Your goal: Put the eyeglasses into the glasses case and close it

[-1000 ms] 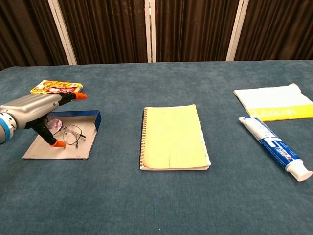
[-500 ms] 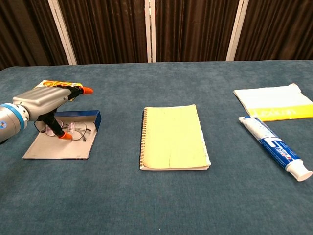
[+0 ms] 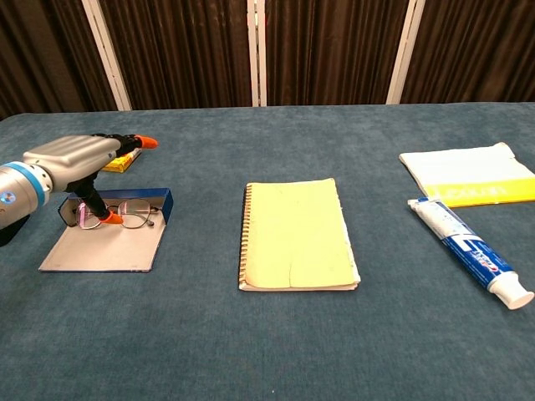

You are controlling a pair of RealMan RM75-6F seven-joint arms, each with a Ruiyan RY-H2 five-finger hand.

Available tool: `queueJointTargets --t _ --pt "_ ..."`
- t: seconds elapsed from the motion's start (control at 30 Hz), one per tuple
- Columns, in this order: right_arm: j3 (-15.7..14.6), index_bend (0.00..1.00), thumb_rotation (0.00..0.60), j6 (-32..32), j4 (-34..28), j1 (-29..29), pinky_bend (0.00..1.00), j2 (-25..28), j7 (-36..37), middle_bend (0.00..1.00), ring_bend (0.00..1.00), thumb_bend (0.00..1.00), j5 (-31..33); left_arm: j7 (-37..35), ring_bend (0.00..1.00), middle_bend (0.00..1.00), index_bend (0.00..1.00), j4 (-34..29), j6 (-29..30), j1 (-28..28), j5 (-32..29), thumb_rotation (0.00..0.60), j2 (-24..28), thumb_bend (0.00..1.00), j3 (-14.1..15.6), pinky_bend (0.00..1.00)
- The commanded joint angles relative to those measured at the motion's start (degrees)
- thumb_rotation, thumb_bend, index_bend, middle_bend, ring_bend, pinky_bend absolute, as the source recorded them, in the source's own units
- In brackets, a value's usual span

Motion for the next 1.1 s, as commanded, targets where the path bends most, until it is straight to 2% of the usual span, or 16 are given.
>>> queueJointTargets --t 0.03,0.33,0.83,1.1 --pt "-0.09 0.0 0.6 0.02 -0.13 -0.01 0.0 -0.03 -0.11 0.0 0.0 0.0 -0.13 -0.5 0.0 0.0 0.0 -0.84 0.06 0.67 0.28 0.6 1.38 0.0 0.75 0.0" --pt "-0.1 0.0 0.6 0.4 -0.59 -0.13 0.0 0.15 -0.15 0.0 0.0 0.0 -0.37 -2.1 0.0 0.0 0.0 3.66 -1.59 0.33 0.1 0.6 -0.01 0.0 1.41 0.0" --pt "0.17 0.0 0.6 -0.18 -0.17 0.04 0.0 0.15 0.2 0.0 0.0 0.0 0.44 -4.15 0.0 0.0 0.0 10.69 -2.65 -2.04 -0.32 0.6 -4.36 0.01 -0.56 0.0" --pt "0.12 0.0 0.6 -0.35 -0.07 0.09 0.0 -0.08 -0.26 0.0 0.0 0.0 0.58 -5.8 0.0 0.0 0.0 11.51 -2.19 -2.35 0.13 0.6 -4.18 0.01 -1.12 0.0"
